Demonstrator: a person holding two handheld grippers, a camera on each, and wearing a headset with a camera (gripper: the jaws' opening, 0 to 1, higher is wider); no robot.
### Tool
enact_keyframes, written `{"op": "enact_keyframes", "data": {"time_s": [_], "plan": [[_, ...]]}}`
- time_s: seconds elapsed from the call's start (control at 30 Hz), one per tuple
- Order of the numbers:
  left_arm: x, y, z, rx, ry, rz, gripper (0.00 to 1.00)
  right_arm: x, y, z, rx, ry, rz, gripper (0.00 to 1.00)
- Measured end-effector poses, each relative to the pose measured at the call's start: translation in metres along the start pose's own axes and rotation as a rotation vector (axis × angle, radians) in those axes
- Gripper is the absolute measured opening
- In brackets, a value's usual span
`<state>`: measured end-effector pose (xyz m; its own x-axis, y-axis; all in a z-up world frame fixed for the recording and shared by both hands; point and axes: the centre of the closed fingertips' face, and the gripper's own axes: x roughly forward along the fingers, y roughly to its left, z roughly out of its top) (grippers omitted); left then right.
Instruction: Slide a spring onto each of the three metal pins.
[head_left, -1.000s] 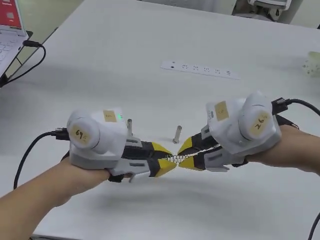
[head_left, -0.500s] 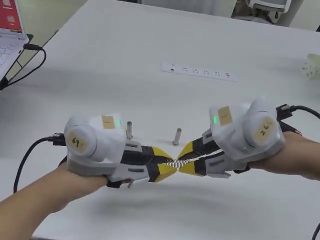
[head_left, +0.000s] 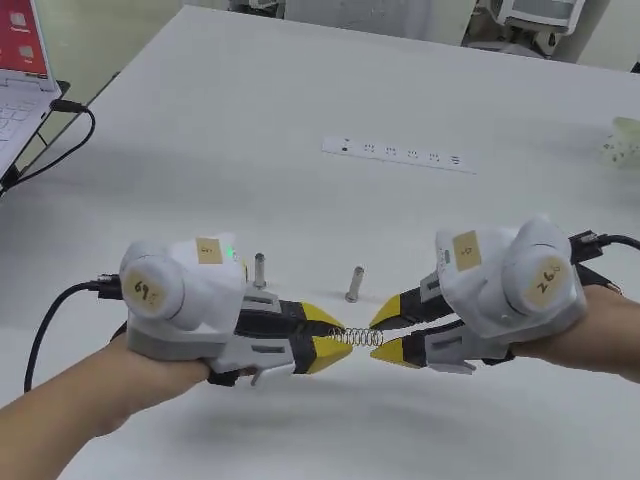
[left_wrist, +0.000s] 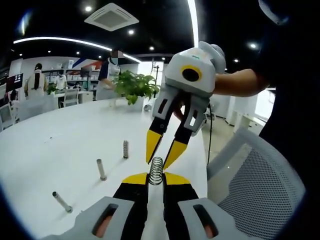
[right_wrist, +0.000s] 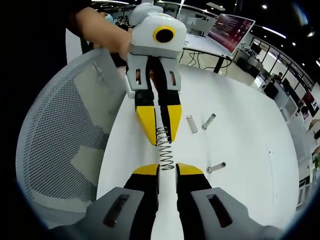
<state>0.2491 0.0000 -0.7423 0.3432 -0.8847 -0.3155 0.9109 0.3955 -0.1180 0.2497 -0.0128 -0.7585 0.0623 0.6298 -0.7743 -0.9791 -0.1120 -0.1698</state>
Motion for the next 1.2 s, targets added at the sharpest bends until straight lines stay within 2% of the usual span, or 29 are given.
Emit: {"op": "enact_keyframes", "data": {"time_s": [0.23, 0.43, 0.5, 0.53, 0.6, 0.8, 0.9, 1.03, 1.2], "plan": [[0.001, -0.002, 0.002, 0.01, 0.007, -0.01, 0.02, 0.001, 0.002, 0.001, -0.012, -0.004, 0.008, 0.08], [0.0, -0.003, -0.002, 0.002, 0.014, -0.012, 0.02, -0.004, 0.003, 0.006, -0.009, -0.011, 0.007, 0.08], [0.0, -0.002, -0.005, 0.005, 0.027, -0.01, 0.02, -0.009, 0.0, 0.01, -0.026, -0.018, -0.005, 0.07], [0.0, -0.001, -0.005, 0.015, 0.027, -0.006, 0.02, -0.011, 0.001, 0.014, -0.029, -0.032, 0.005, 0.07], [-0.001, 0.0, -0.005, -0.009, 0.018, -0.012, 0.02, -0.013, 0.002, 0.017, -0.052, -0.031, 0.007, 0.07], [0.0, 0.0, -0.004, -0.002, 0.021, -0.013, 0.02, -0.017, 0.001, 0.024, -0.096, -0.021, 0.012, 0.07], [-0.002, 0.0, -0.005, -0.003, 0.022, -0.01, 0.02, -0.019, 0.002, 0.032, -0.085, -0.054, 0.021, 0.07], [-0.001, -0.001, -0.008, 0.001, 0.027, -0.007, 0.02, -0.019, 0.003, 0.047, -0.047, -0.13, 0.035, 0.07], [-0.002, -0.003, -0.01, 0.01, 0.036, -0.003, 0.02, -0.016, 0.005, 0.052, -0.047, -0.152, 0.037, 0.07]]}}
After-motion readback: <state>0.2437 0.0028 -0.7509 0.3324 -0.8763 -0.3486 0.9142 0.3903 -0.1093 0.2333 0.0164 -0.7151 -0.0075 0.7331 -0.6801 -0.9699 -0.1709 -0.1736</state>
